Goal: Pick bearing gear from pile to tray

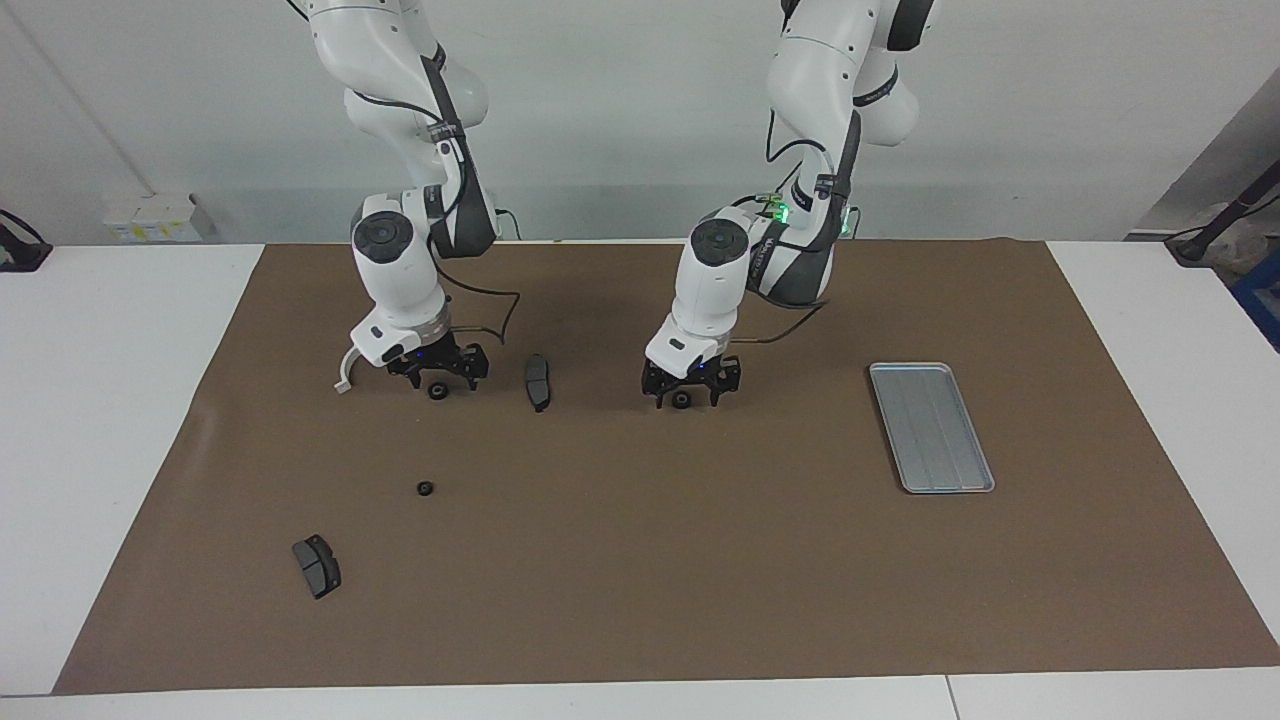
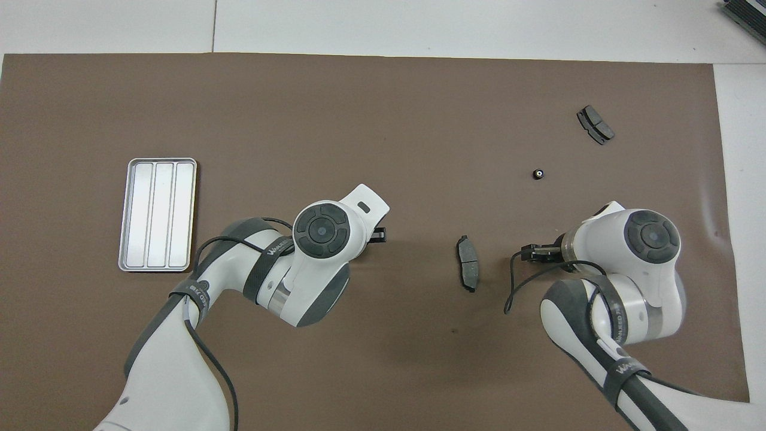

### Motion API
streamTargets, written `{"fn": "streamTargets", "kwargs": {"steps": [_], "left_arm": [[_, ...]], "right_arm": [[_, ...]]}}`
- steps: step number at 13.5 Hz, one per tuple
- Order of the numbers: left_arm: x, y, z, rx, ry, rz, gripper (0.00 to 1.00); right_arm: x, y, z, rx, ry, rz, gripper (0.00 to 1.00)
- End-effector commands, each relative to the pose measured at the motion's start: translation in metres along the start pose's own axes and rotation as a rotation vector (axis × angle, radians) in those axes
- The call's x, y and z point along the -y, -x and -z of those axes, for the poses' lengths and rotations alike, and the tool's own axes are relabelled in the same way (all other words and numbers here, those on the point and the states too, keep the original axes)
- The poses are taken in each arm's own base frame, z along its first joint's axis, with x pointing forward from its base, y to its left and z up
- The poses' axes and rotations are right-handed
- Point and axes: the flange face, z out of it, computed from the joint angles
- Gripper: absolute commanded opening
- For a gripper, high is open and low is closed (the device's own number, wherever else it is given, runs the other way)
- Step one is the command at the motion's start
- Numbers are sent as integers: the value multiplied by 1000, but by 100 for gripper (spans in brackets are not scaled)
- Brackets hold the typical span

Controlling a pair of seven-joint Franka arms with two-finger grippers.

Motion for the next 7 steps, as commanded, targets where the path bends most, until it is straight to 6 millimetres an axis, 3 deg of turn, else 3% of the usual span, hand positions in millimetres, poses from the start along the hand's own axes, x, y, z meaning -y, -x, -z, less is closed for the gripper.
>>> {"fn": "streamTargets", "kwargs": {"steps": [1,4,5,7], "left_arm": [[5,6,3,-41,11,2,68],[9,3,0,-43,11,0,65],[10,2,0,-43,11,0,64],[10,2,0,-42,10,0,61]], "right_arm": [[-3,5,1,-16,-18,15,48],[-3,4,2,-19,-20,7,13],[-3,3,3,-21,-20,1,7],[0,0,9,-31,-22,1,5]]}}
